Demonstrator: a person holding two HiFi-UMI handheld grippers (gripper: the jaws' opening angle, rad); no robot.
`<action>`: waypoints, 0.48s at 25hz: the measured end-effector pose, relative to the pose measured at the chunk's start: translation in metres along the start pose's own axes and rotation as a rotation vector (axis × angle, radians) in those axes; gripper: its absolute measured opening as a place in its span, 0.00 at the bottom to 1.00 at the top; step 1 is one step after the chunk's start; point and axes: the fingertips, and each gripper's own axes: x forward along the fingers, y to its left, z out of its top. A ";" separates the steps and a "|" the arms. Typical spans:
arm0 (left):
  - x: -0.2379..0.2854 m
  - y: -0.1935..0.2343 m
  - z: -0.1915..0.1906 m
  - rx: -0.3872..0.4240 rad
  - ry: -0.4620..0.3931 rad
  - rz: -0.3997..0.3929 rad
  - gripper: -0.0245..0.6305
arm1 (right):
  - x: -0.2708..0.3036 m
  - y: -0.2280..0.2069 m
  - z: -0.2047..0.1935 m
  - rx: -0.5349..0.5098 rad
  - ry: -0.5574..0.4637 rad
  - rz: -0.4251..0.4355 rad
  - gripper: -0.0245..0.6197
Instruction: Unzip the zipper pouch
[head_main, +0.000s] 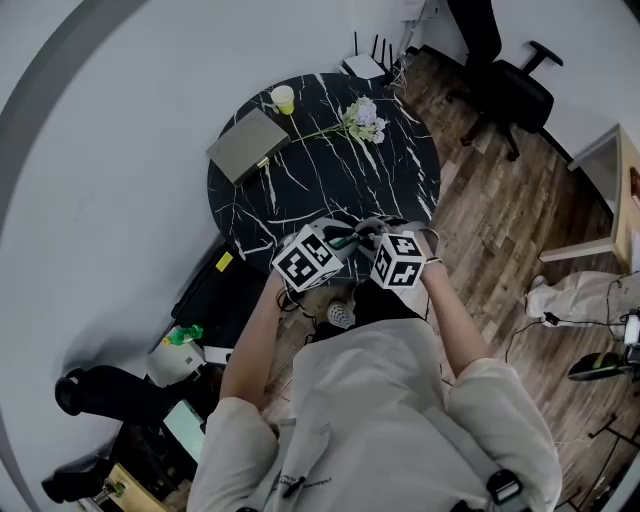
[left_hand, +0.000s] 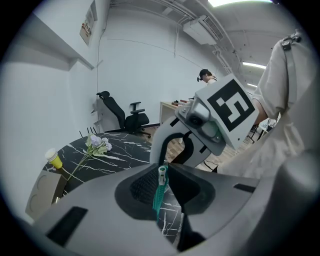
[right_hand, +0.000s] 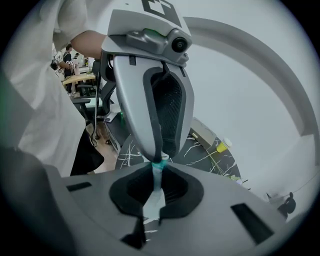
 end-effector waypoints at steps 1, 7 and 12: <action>0.000 -0.001 -0.001 0.002 0.004 -0.004 0.15 | 0.000 0.001 0.001 -0.014 0.011 0.000 0.07; 0.002 -0.002 -0.005 0.017 0.017 -0.003 0.13 | 0.003 0.003 -0.001 -0.020 0.033 0.012 0.07; 0.001 -0.001 -0.008 0.011 0.017 0.018 0.13 | 0.007 0.003 -0.011 0.044 0.024 0.017 0.07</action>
